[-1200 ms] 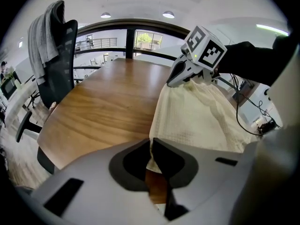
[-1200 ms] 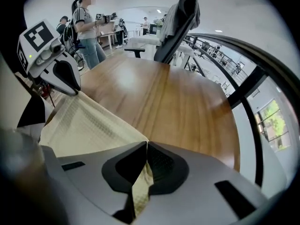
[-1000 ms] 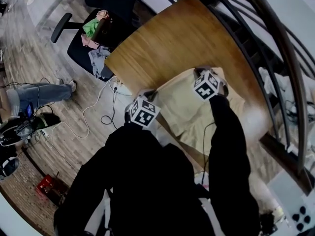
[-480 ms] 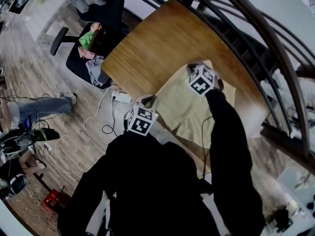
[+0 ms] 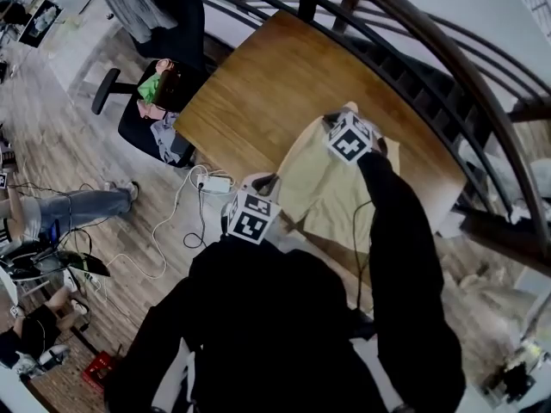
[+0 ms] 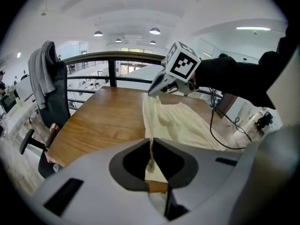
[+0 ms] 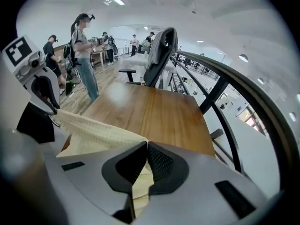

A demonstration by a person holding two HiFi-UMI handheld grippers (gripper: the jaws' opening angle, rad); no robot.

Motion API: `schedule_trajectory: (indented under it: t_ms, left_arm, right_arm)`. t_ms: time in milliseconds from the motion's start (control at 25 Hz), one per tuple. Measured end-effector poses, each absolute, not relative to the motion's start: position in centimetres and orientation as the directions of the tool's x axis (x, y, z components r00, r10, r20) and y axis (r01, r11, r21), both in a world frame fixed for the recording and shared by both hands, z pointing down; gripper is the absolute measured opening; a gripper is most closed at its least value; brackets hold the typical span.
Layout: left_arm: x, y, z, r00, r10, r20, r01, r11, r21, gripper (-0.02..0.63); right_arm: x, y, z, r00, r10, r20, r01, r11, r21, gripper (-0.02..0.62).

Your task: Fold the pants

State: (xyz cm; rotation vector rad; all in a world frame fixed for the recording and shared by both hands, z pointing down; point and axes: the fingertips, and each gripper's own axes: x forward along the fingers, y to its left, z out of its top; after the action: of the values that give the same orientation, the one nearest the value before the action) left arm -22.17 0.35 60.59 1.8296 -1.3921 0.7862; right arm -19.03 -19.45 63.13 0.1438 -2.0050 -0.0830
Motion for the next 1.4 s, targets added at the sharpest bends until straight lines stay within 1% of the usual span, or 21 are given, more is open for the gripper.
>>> schedule_trajectory:
  t_ms: [320,680,1080,1400]
  left_arm:
    - [-18.0,2.0,57.8,0.265,-0.535,0.802,-0.957,-0.246,0.151,0.026]
    - [-11.9,2.6,56.1,0.335,-0.512,0.791,-0.929,-0.317,0.188,0.026]
    - [-5.5,2.9,55.0,0.448,-0.472,0.759,-0.879,-0.387,0.279,0.026]
    - [-1.1,2.6,54.1,0.525,-0.438,0.73,-0.836,-0.426,0.346,0.025]
  right_arm:
    - [-14.9,-18.0,60.1,-0.395,-0.135,0.909,-0.071,0.991,0.116,0.009]
    - [-9.9,-17.3,58.4,-0.385,-0.11,0.917,-0.092,0.992,0.08,0.009]
    - [-4.5,-17.0,57.5,-0.378,-0.102,0.92,-0.102,0.992,0.068,0.009]
    - [-2.1,-17.4,56.7,-0.388,-0.112,0.915,-0.109,0.991,0.075,0.009]
